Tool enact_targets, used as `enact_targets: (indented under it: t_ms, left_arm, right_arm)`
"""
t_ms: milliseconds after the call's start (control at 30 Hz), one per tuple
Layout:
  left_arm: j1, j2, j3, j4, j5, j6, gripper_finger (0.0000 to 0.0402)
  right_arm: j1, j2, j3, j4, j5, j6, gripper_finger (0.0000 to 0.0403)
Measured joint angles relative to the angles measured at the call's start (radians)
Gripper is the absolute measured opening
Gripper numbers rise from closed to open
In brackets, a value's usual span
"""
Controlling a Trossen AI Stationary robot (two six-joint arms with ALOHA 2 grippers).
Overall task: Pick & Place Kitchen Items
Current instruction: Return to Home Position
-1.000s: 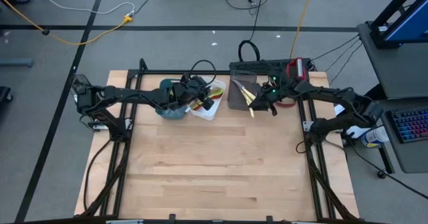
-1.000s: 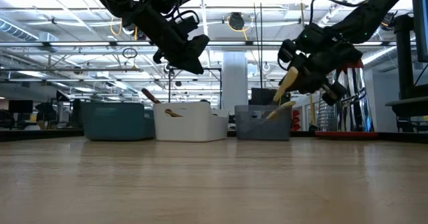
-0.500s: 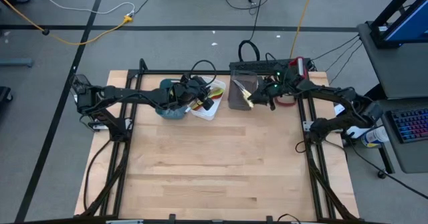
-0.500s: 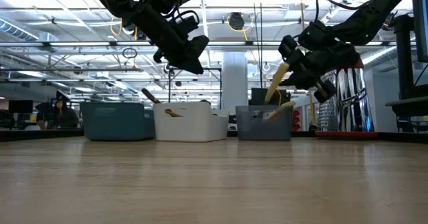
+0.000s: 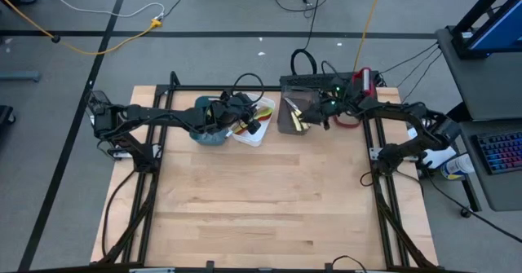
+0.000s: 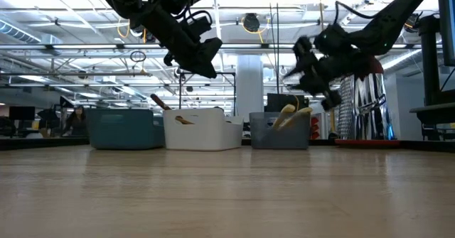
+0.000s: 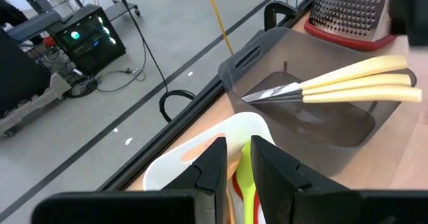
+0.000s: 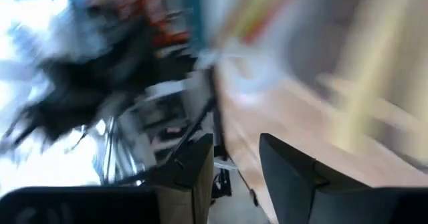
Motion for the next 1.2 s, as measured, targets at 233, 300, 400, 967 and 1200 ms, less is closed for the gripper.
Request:
enact_targets:
  t_ms: [233, 300, 400, 967, 1200]
  left_arm:
    - [0.003, 0.000, 0.000, 0.000, -0.001, 0.019, 0.0072]
    - [0.002, 0.000, 0.000, 0.000, -0.001, 0.041, 0.0072]
    - [-0.005, 0.000, 0.000, -0.001, 0.000, 0.061, 0.0072]
    - [-0.137, -0.304, -0.001, -0.193, 0.000, 0.105, 0.0003]
    - [-0.151, -0.507, -0.006, -0.387, -0.028, 0.039, 0.0015]
  right_arm:
    - [0.070, -0.060, 0.000, 0.411, -0.029, -0.052, 0.0114]
    - [0.106, -0.094, 0.000, 0.471, -0.030, -0.100, 0.0113]
    - [0.163, -0.153, 0.001, 0.469, -0.039, -0.221, 0.0104]
    - [0.352, -0.437, 0.001, 0.107, -0.048, -0.780, 0.0002]
    - [0.347, -0.575, 0.001, -0.258, 0.181, -1.016, 0.0001]
